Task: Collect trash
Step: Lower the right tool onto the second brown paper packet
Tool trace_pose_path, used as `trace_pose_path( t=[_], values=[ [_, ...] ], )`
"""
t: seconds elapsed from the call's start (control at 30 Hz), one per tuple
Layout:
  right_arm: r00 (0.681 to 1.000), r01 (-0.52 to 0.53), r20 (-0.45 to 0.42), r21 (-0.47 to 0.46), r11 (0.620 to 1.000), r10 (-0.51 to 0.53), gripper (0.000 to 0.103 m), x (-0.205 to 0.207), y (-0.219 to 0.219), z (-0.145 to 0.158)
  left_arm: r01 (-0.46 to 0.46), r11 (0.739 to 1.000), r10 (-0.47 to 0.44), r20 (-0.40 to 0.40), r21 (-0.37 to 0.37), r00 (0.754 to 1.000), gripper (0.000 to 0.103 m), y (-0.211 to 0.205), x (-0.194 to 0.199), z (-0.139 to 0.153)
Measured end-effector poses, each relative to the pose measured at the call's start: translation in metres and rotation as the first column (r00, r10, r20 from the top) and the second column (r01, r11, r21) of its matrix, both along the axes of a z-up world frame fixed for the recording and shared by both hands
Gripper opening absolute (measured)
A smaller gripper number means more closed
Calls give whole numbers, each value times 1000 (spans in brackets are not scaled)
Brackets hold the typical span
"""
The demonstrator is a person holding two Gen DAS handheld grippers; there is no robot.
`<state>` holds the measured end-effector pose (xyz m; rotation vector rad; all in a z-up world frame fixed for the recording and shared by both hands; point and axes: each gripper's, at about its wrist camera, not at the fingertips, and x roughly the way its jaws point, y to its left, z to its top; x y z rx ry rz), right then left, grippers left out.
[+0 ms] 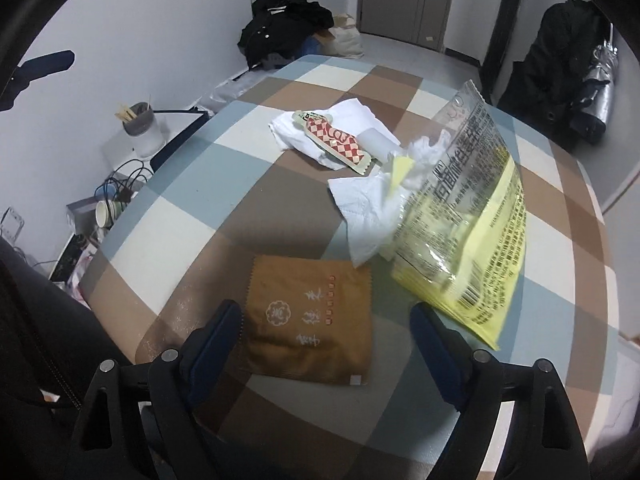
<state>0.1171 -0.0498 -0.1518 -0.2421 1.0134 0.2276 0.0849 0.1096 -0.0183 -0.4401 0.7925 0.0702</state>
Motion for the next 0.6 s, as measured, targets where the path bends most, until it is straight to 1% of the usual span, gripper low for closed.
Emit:
trace_pose_path(
  t=[0.1,0.17,0.23,0.37,0.4,0.47,0.5,0.57,0.6],
  values=[
    [1000,-14,3,0,1000,14,85,0,0,0,4,1000,-4,-2,0,1000,89,0,0,0],
    [1000,-27,3,4,1000,27,80,0,1,0,7,1000,-7,-6,5,1000,89,0,0,-1],
    [999,-50,8,3,999,50,72,-3,4,0,11,1000,-11,-10,10,1000,89,-1,1,-2],
    [998,-61,20,8,998,61,68,-4,4,0,9,1000,-9,-11,25,1000,89,-2,1,-1],
    [998,-59,23,9,998,58,64,-4,2,0,7,1000,-6,-11,29,1000,89,-3,1,-1],
    [998,-58,21,19,998,58,62,-4,-1,1,-1,1000,1,-11,31,1000,89,-2,1,-2],
    [998,-59,22,15,998,58,58,-4,-1,1,-3,999,3,-12,32,1000,89,-2,1,-2],
    [998,-59,27,9,998,58,56,-5,-1,2,-8,999,9,-18,35,1000,89,-2,3,-4],
    [998,-53,29,12,999,53,50,-5,-2,2,-10,999,11,-24,41,1000,89,-2,4,-5]
  ],
)
